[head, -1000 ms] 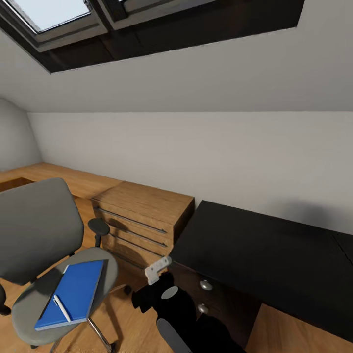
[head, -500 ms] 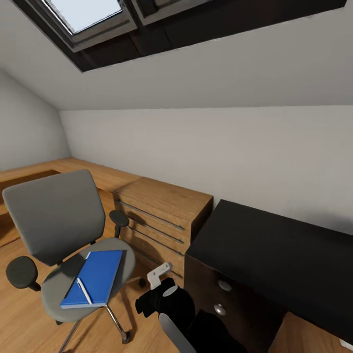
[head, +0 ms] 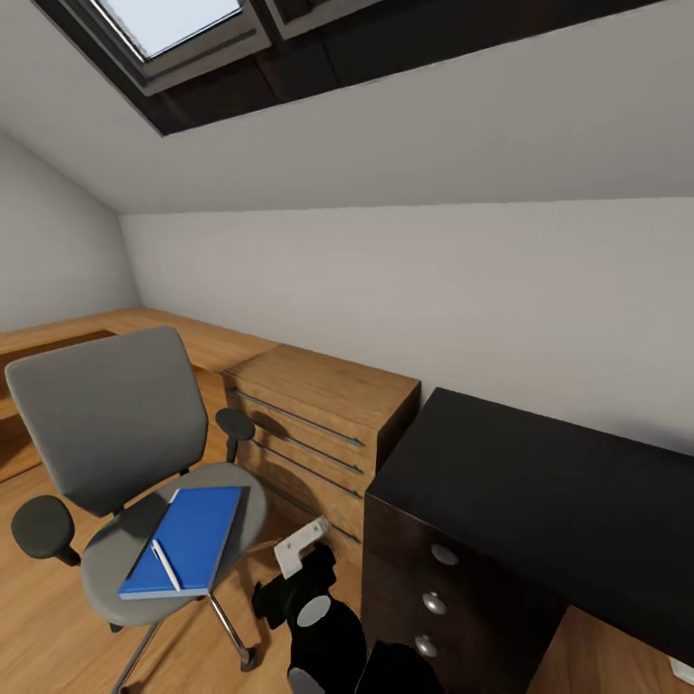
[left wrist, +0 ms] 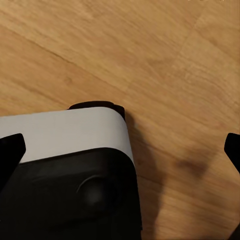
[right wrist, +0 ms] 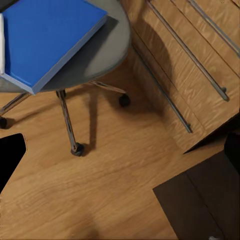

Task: In the bedroom, organize the workspace by keeping the computer under the desk, ensuring the monitor is on the desk, placing the keyboard on the desk next to the monitor, placing the mouse on the desk next to the keyboard, moving the folder from the swivel chair onto the desk next to the mouse, stacking the notebook on top of the folder with the pen on top of the notebook, and positioning the swivel chair next to the desk.

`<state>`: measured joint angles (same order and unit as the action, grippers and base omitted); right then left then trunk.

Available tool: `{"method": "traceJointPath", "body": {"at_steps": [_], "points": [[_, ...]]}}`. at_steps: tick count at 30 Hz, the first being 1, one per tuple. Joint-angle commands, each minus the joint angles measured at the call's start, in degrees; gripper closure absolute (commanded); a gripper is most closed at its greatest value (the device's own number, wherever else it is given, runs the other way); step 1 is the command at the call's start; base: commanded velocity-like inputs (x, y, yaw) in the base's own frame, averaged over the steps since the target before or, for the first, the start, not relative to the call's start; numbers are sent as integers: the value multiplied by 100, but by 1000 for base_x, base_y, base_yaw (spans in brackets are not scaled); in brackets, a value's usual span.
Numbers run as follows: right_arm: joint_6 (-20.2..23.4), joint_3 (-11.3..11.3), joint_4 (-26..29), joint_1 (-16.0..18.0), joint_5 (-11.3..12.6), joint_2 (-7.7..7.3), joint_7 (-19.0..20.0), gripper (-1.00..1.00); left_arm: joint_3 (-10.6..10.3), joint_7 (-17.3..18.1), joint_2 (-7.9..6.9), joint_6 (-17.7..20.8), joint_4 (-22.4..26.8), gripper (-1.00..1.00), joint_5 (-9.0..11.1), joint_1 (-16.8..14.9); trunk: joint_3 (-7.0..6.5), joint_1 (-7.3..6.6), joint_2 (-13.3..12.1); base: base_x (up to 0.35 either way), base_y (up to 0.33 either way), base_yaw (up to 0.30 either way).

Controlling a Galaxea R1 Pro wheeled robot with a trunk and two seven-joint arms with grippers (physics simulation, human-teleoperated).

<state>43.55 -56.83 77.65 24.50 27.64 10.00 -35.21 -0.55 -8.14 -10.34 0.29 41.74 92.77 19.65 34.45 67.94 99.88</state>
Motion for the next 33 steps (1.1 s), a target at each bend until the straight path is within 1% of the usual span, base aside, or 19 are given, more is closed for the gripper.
{"method": "traceJointPath", "body": {"at_steps": [1, 3, 4, 5, 6, 9, 20, 23, 25, 33], "points": [[-7, -87, 21, 5, 60, 0, -81, -100, -8, -31, -7, 2, 18, -100, 34, 4, 5, 0, 3, 0, 0, 2], [-35, -183, 47, 1, 72, 0, -105, -100, -14, -24, -14, 0, 18, -100, 30, 7, 5, 0, 3, 0, 0, 1], [-68, -148, 13, 34, 106, 0, -71, -100, 16, -58, 20, -15, 51, -100, -3, -23, 5, 0, 3, 0, 0, 0], [-100, -116, -19, 66, 136, 0, -39, -100, 1, -79, 49, -12, 84, -100, -35, -4, 5, 0, 3, 0, 0, 0], [-131, -84, -51, 99, 167, 0, -7, -100, -4, -66, 23, -9, 112, -100, -67, 3, 5, 0, 3, 0, 0, 0], [-197, 13, -147, 196, 197, 0, 89, -100, -4, -66, 23, -9, 112, -100, -163, 3, 5, 0, 3, 0, 0, 0], [-197, 350, -500, 551, 197, 0, 442, -100, -4, -66, 23, -9, 112, -100, -170, 3, 5, 0, 3, 0, 0, 0], [-197, 350, -596, 648, 197, 0, 538, -100, -4, -66, 23, -9, 112, -100, -170, 3, 5, 0, 3, 0, 0, 0], [-197, 350, -661, 651, 197, 0, 581, -100, -4, -66, 23, -9, 112, -100, -170, 3, 5, 0, 3, 0, 0, 0], [-197, 350, -918, 651, 197, 0, 581, -100, -4, -66, 23, -9, 112, -100, -170, 3, 5, 0, 3, 0, 0, 0]]}}
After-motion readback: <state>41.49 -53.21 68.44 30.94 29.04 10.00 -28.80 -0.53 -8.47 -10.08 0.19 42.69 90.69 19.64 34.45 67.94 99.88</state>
